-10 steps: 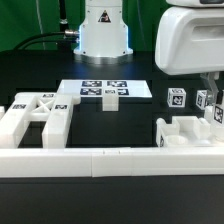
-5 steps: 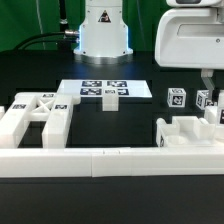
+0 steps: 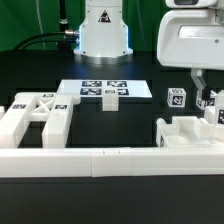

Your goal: Assemble chair

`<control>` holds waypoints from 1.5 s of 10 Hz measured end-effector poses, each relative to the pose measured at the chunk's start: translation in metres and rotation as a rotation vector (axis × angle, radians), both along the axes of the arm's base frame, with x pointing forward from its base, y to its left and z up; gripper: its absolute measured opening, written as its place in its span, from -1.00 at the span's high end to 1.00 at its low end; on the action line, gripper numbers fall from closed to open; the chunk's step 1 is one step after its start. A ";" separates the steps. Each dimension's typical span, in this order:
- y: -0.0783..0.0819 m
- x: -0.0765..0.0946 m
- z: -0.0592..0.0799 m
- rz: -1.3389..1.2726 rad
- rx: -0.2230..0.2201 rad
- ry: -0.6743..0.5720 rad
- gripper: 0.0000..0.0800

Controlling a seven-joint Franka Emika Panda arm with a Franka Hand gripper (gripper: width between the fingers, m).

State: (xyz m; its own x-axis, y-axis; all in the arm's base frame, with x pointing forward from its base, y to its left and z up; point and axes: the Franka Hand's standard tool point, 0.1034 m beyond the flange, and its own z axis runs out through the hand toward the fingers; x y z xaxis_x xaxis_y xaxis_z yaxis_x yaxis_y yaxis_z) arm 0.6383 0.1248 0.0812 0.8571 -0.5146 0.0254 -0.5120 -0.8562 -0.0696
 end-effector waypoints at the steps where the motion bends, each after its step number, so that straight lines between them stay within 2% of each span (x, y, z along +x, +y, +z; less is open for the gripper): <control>1: 0.000 0.000 0.000 0.048 -0.005 -0.003 -0.56; 4: -0.001 0.000 -0.001 0.286 -0.020 -0.013 -0.62; 9: -0.003 0.005 0.002 0.871 -0.108 -0.031 -0.62; 12: -0.001 0.008 0.005 1.096 -0.144 -0.037 -0.62; 14: -0.002 0.009 0.005 1.130 -0.146 -0.037 -0.62; 15: -0.002 0.008 0.005 1.129 -0.146 -0.037 -0.38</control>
Offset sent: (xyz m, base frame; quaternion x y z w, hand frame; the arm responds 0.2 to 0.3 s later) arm 0.0000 0.0000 0.0000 0.0000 0.0000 -0.1938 0.9810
